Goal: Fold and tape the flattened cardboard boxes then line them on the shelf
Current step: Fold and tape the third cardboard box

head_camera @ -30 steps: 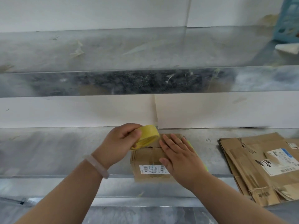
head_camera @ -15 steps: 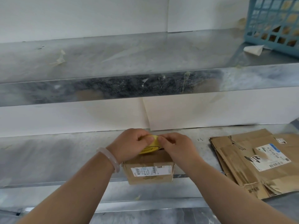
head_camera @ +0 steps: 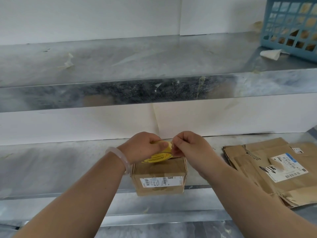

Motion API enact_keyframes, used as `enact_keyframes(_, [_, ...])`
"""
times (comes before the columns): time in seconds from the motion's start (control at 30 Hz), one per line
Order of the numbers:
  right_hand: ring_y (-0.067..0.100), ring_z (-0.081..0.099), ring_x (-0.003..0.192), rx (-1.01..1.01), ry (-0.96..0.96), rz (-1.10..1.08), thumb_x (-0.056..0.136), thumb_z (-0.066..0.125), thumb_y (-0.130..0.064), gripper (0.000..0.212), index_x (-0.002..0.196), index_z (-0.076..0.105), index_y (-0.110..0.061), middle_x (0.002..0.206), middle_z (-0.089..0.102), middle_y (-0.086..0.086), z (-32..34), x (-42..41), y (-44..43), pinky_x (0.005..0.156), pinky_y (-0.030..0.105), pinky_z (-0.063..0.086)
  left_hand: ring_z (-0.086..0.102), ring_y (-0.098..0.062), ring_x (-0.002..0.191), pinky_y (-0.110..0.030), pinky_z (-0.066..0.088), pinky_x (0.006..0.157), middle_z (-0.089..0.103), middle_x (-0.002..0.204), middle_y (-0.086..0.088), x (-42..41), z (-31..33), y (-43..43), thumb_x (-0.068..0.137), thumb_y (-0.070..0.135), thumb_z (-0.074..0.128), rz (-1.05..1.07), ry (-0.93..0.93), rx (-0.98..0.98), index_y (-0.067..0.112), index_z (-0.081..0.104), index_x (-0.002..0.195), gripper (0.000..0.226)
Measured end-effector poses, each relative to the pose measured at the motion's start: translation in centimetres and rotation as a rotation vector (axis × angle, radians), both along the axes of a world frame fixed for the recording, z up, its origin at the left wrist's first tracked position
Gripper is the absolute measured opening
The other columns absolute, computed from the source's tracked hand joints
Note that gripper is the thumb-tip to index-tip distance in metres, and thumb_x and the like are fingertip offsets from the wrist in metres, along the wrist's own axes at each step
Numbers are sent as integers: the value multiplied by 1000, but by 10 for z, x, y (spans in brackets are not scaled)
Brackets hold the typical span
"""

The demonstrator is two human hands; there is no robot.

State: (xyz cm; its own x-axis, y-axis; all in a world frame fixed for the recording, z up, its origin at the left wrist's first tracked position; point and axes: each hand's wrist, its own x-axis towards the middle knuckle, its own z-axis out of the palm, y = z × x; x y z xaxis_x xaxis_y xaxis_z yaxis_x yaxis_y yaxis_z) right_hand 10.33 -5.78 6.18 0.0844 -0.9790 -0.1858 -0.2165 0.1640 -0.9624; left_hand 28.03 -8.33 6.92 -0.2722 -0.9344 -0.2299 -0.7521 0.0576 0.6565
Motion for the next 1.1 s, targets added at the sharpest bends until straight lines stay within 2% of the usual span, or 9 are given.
enact_keyframes(0.13, [18,63,72,141,-283,-83,94,62,-24,22,80,63,-7,71,63,6,-12,4,1,85,39,58,56,-9,60,-25,44,58,66,68,0,-2,-7,3,86,58,56,74,43,-10,24,68,75,38])
enact_keyframes(0.23, [24,68,84,174,-204,-62,89,69,-29,22,87,66,-7,81,69,8,-23,4,-1,91,47,55,54,-8,58,-21,39,56,61,61,3,-1,-14,7,81,62,54,160,83,-92,23,61,65,43])
enact_keyframes(0.4, [20,69,87,211,-174,-140,89,68,-34,25,87,64,-10,84,70,7,-34,5,-2,94,45,54,58,-6,75,-26,45,73,65,76,10,31,-26,15,92,40,56,126,352,9,27,66,79,21])
enact_keyframes(0.47, [23,70,90,175,-52,-125,71,68,-55,39,83,64,-18,86,74,5,-37,6,-3,92,49,54,57,-3,74,-22,44,71,63,74,12,44,-28,15,91,40,57,76,325,-12,31,66,79,18])
enact_keyframes(0.53, [25,71,88,152,3,-125,59,63,-62,45,79,62,-22,83,74,3,-43,6,-4,89,51,54,52,-1,66,-15,42,63,59,68,13,48,-27,14,88,46,60,67,270,-97,29,64,75,21])
enact_keyframes(0.63, [27,71,86,135,-57,-182,77,69,-40,27,81,59,-16,83,73,8,-39,9,-5,87,50,56,51,3,60,-10,39,57,58,61,17,41,-25,11,90,34,62,98,224,-187,29,64,73,17])
enact_keyframes(0.73, [22,73,82,167,-194,-250,93,62,-12,11,87,54,-7,87,73,13,-35,6,-8,80,39,60,54,1,60,-14,41,56,60,61,15,35,-25,6,88,38,63,138,196,-228,30,65,72,18])
enact_keyframes(0.97, [22,72,68,158,-419,-415,99,48,-6,9,91,47,-4,73,69,13,-27,-5,-2,69,33,61,49,-10,55,-25,38,52,51,56,7,13,-15,-3,79,56,65,185,5,-207,19,60,64,40])
enact_keyframes(1.1, [26,73,76,238,-380,-374,99,48,-6,18,84,54,1,75,73,15,-36,-7,0,80,40,60,49,-11,54,-27,38,53,50,56,5,9,-17,-3,77,63,62,147,-49,-169,16,62,66,48])
